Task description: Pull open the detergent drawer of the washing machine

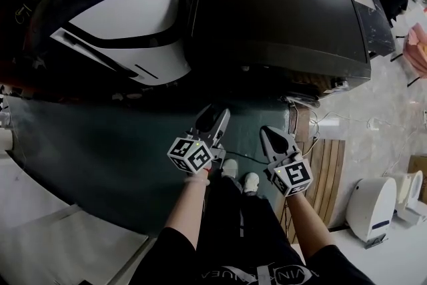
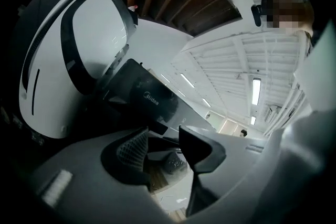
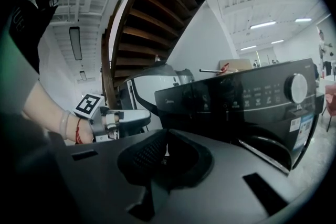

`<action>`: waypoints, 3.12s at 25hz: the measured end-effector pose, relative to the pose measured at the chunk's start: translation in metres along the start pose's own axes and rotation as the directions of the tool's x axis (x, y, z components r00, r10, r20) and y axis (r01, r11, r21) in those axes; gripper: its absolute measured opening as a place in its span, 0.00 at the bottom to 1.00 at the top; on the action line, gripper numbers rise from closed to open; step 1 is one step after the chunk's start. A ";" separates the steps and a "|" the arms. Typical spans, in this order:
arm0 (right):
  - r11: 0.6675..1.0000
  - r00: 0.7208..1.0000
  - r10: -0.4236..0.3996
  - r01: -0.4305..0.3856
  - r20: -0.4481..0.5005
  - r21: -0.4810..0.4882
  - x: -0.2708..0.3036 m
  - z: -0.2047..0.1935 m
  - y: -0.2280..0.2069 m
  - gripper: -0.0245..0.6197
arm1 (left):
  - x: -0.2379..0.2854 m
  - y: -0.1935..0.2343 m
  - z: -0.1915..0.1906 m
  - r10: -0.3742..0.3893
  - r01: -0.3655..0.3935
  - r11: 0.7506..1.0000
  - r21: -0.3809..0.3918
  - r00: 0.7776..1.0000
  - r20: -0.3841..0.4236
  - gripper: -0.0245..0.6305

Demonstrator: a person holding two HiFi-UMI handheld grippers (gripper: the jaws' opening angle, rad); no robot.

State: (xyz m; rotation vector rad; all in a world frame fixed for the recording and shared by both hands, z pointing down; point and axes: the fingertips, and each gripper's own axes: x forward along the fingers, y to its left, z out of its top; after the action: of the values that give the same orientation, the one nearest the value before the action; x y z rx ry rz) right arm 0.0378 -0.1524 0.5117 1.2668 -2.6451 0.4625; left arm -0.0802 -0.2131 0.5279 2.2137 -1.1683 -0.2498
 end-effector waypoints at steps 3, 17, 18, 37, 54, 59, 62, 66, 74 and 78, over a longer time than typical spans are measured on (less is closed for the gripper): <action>1.000 1.000 -0.011 0.012 -0.012 0.025 0.006 -0.008 -0.004 0.06 | 0.014 0.007 -0.002 -0.035 0.036 0.998 -0.051 0.999 0.021 0.30; 0.999 1.000 -0.020 0.020 -0.015 0.033 0.029 -0.030 -0.011 0.06 | 0.058 0.033 0.024 -0.109 0.218 0.907 -0.360 0.948 0.298 0.30; 0.999 1.000 -0.016 0.017 -0.017 0.032 0.030 -0.031 -0.011 0.06 | 0.060 0.037 0.024 -0.105 0.221 0.903 -0.369 0.945 0.310 0.30; 0.993 0.999 -0.016 0.019 -0.031 0.116 0.045 -0.047 -0.012 0.06 | 0.081 0.055 0.025 -0.166 0.354 0.831 -0.429 0.894 0.416 0.32; 0.991 0.999 -0.011 0.018 -0.053 0.136 0.045 -0.058 -0.010 0.06 | 0.088 0.046 0.042 -0.174 0.485 0.729 -0.483 0.814 0.555 0.27; 0.993 0.998 -0.004 0.011 -0.061 0.116 0.045 -0.061 -0.007 0.06 | 0.086 0.047 0.040 -0.187 0.513 0.694 -0.505 0.806 0.561 0.24; 0.992 0.998 -0.010 0.017 -0.064 0.123 0.045 -0.062 -0.007 0.06 | 0.083 0.046 0.039 -0.200 0.518 0.690 -0.506 0.808 0.554 0.23; 0.990 0.998 -0.023 0.031 -0.066 0.135 0.043 -0.064 -0.006 0.06 | 0.078 0.044 0.037 -0.216 0.524 0.690 -0.499 0.807 0.549 0.23; 0.991 0.998 -0.028 0.036 -0.062 0.132 0.039 -0.064 -0.005 0.06 | 0.065 0.040 0.029 -0.227 0.526 0.682 -0.507 0.812 0.537 0.22; 0.990 0.997 -0.030 0.038 -0.066 0.134 0.035 -0.064 -0.004 0.06 | 0.059 0.036 0.026 -0.238 0.522 0.690 -0.500 0.817 0.525 0.22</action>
State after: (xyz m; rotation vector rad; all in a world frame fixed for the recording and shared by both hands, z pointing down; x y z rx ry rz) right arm 0.0201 -0.1579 0.5820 1.3095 -2.5732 0.6759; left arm -0.0811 -0.2867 0.5359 1.7911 -0.6261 -1.1834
